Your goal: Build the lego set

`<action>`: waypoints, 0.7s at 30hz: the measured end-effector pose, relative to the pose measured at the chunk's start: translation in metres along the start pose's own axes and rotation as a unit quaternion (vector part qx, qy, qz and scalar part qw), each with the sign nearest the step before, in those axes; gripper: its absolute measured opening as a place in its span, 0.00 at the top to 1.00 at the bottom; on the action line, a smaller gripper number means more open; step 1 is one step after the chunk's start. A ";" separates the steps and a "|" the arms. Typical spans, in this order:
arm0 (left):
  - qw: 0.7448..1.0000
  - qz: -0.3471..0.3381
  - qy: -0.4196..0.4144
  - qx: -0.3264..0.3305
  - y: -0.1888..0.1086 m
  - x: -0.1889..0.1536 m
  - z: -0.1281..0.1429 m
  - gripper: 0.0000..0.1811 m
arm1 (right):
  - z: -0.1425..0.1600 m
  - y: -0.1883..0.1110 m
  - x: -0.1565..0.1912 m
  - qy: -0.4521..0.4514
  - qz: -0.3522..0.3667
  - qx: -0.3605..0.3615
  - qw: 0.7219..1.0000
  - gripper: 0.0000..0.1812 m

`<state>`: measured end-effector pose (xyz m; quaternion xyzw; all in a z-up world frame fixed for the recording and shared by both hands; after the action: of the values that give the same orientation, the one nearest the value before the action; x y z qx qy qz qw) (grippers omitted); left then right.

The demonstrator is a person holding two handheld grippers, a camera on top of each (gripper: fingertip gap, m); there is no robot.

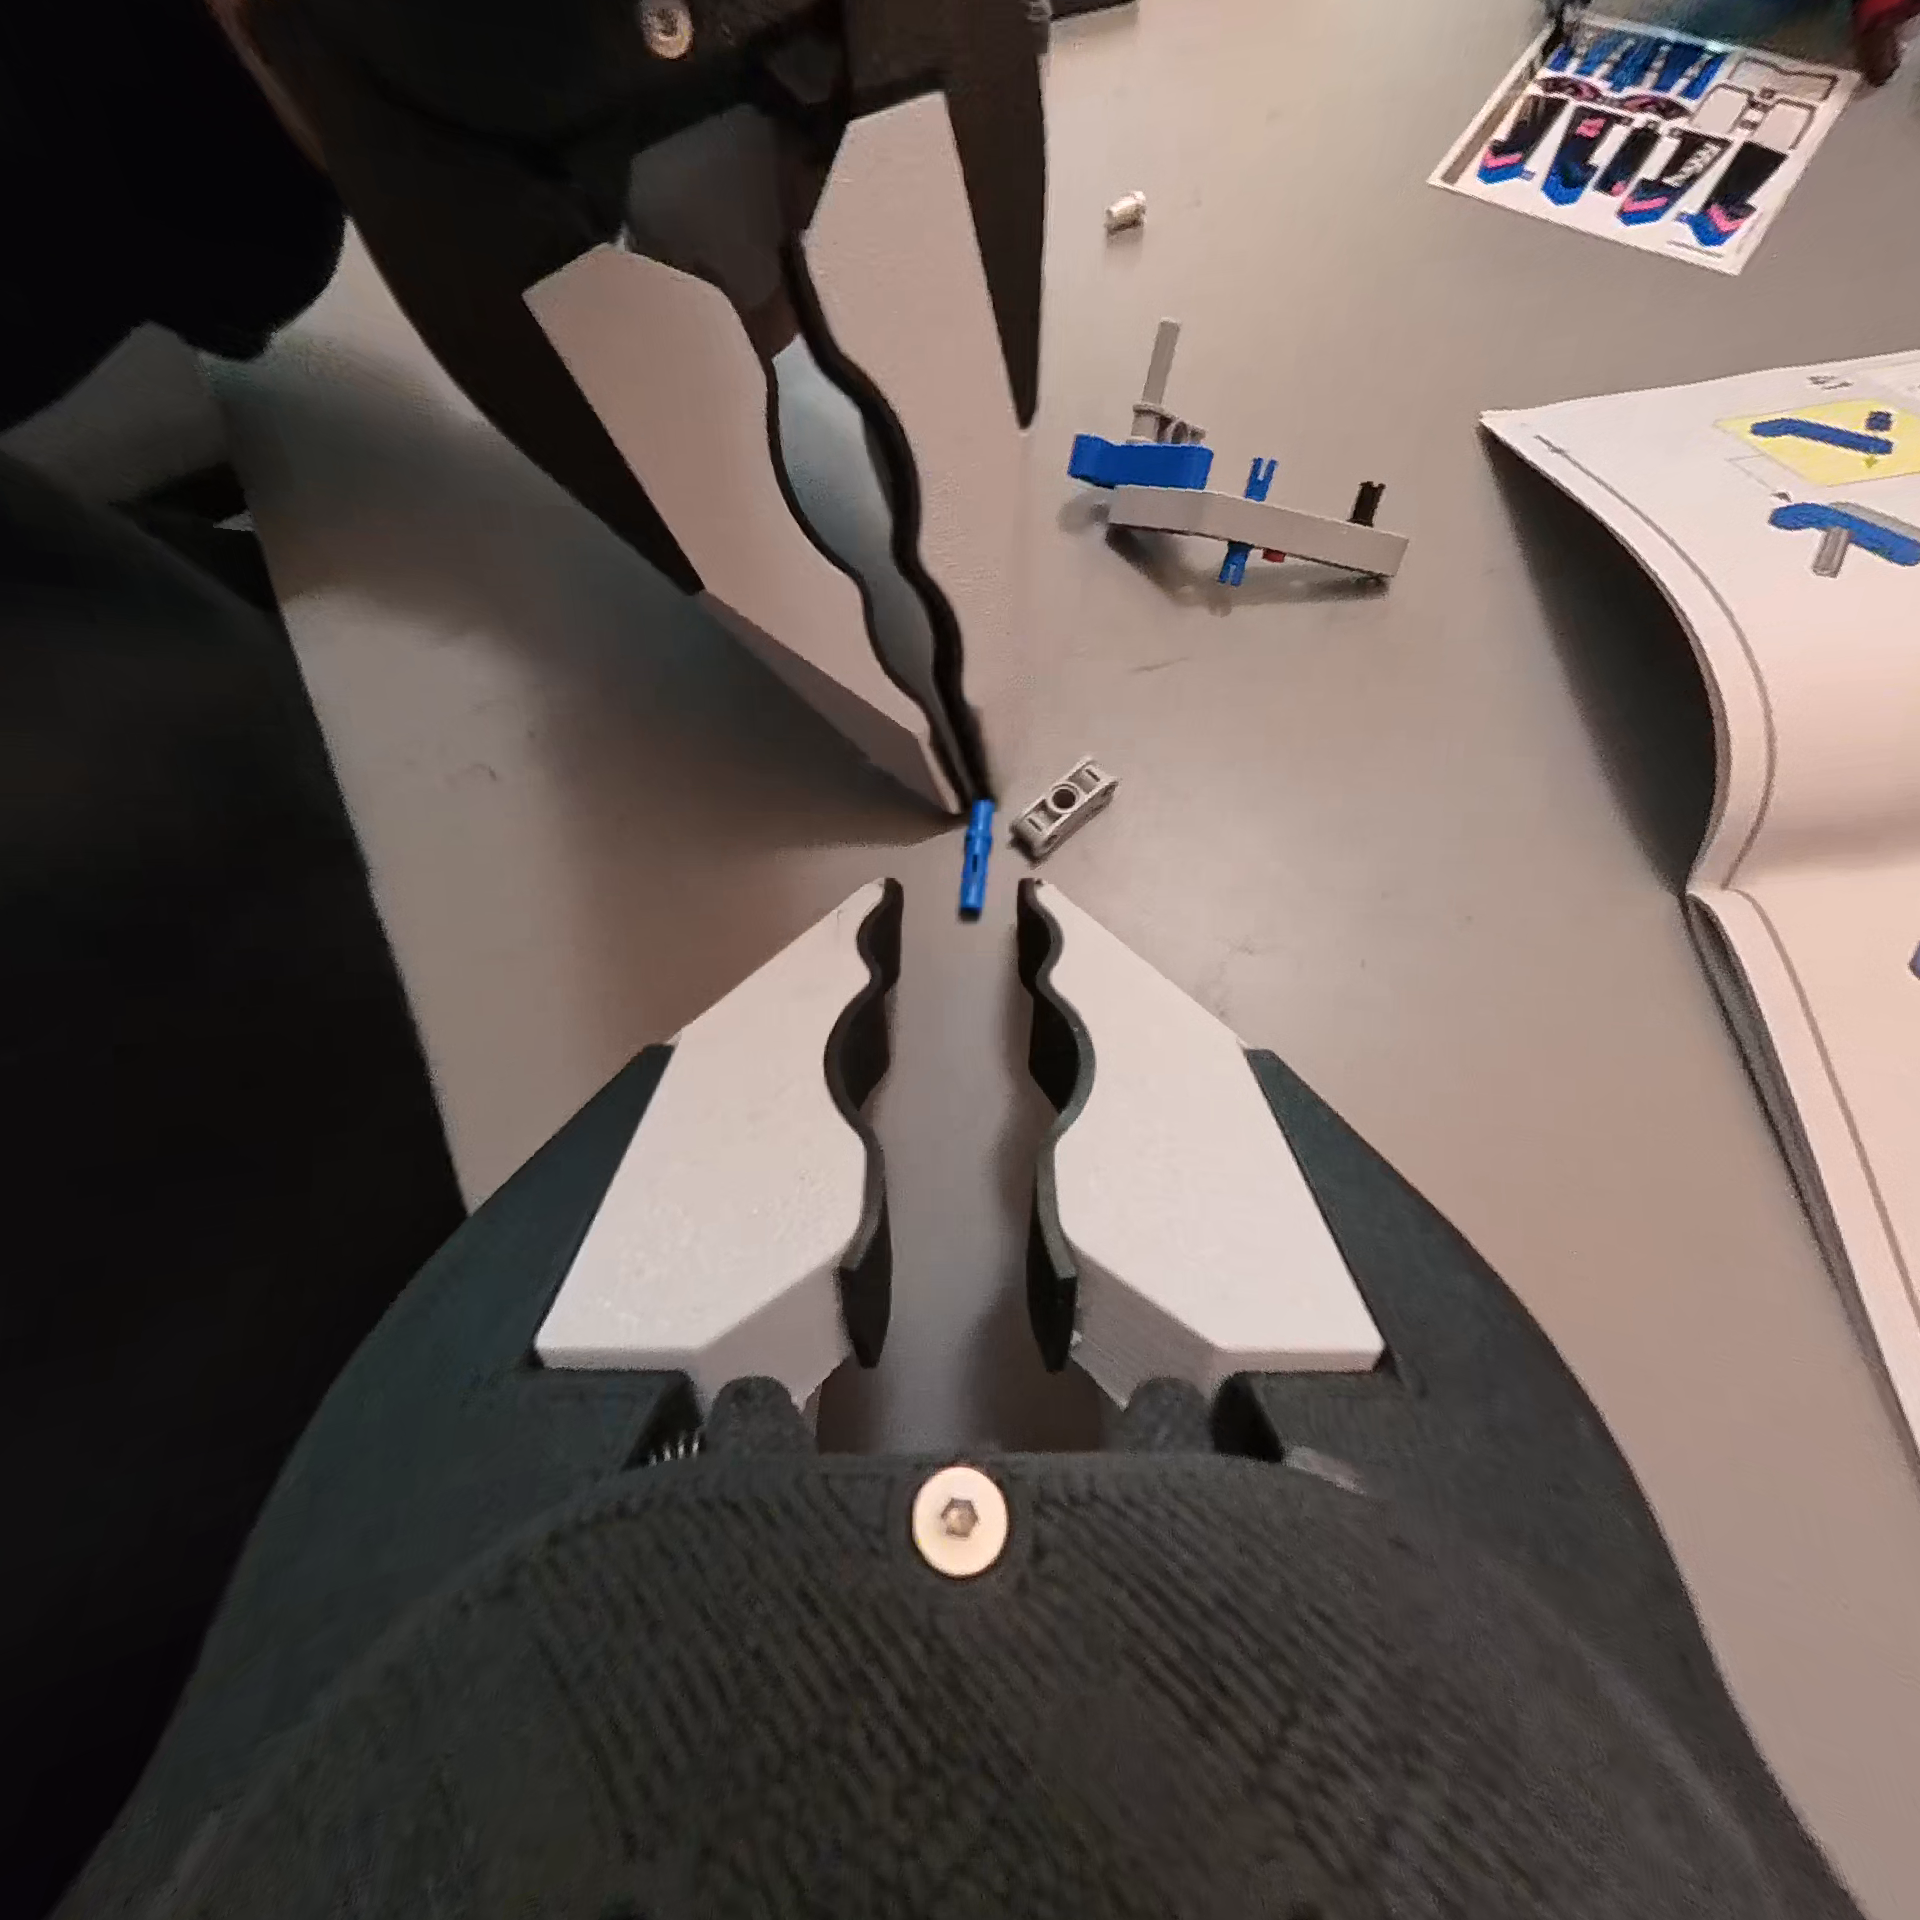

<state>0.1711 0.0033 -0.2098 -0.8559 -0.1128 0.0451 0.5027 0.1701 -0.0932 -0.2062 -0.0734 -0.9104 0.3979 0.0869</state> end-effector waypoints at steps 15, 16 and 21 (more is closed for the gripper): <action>0.996 0.000 -0.064 -0.054 -0.002 -0.005 0.005 0.97 | -0.002 0.010 -0.004 -0.041 0.015 0.022 0.999 0.98; 0.995 -0.006 -0.074 -0.062 -0.003 -0.004 0.004 0.94 | -0.002 0.009 -0.004 -0.046 0.017 0.016 0.999 0.98; 0.987 0.007 -0.119 -0.107 -0.012 0.002 0.003 0.89 | -0.016 -0.010 0.001 -0.054 0.006 -0.096 0.994 0.98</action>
<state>0.1709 0.0117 -0.2009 -0.8940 -0.1701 0.1378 0.3908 0.1723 -0.0885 -0.1876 -0.0649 -0.9473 0.3124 0.0278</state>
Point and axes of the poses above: each gripper's, where its closed fingertips meet, y out along the fingers, z out of its underside, x = y × z across the jaws, the point moved 6 cm from there along -y, back along the fingers, and after that the axes turned 9 degrees about x, right-handed, at the moved point
